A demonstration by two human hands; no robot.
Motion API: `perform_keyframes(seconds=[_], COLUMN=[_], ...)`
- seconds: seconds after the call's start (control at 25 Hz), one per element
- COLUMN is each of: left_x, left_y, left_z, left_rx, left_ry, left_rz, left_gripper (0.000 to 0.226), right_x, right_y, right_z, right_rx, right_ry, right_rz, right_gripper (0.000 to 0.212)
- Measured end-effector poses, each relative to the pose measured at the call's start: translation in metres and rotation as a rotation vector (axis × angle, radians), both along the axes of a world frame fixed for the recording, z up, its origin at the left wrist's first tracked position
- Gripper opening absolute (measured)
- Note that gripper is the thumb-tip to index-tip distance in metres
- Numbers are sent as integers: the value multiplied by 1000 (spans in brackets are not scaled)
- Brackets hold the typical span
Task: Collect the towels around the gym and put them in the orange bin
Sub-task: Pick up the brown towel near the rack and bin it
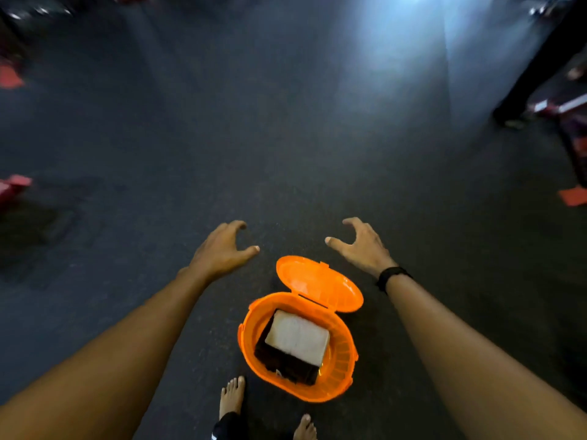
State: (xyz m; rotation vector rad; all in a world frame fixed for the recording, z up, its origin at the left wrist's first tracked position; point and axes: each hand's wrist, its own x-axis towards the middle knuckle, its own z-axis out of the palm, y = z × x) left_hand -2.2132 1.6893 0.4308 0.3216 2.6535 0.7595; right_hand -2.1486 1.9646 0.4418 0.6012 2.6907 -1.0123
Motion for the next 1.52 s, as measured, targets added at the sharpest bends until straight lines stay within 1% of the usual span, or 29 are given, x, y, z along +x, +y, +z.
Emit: perform_keyframes(seconds=[0.12, 0.32, 0.44, 0.52, 0.64, 0.84, 1.0, 1.12, 1.32, 1.36, 1.48, 1.52], left_x=[10, 27, 42, 57, 97, 185, 276, 351, 468, 493, 562, 586], left_y=[-32, -99, -161, -202, -285, -431, -540, -608, -671, -681, -704, -710], left_z=[87, 197, 249, 277, 315, 351, 369, 376, 385, 386, 385, 383], left_rx=[99, 199, 215, 200, 168, 95, 37, -15, -70, -86, -108, -122], left_ry=[81, 224, 316, 367, 414, 473, 475, 494, 508, 507, 508, 508], left_rz=[153, 345, 447, 495, 601, 797, 985, 1145, 1366, 1414, 1538, 1588], left_gripper=[65, 64, 65, 67, 70, 58, 65, 64, 55, 57, 73, 71], right_x=[-12, -40, -51, -56, -56, -36, -1, 39, 115, 132, 185, 205], right_y=[-23, -87, -152, -195, -281, -435, -566, -659, -791, -817, -887, -910], right_z=[85, 194, 252, 279, 314, 355, 373, 387, 400, 402, 400, 398], right_rx=[-11, -23, -48, -60, -71, -40, -67, -91, -176, -191, -208, -202], right_ry=[89, 182, 254, 300, 317, 328, 392, 448, 477, 480, 461, 462], right_rz=[75, 253, 391, 472, 649, 892, 1067, 1211, 1415, 1466, 1635, 1695], right_gripper=[66, 72, 73, 74, 77, 75, 73, 71, 68, 68, 69, 68])
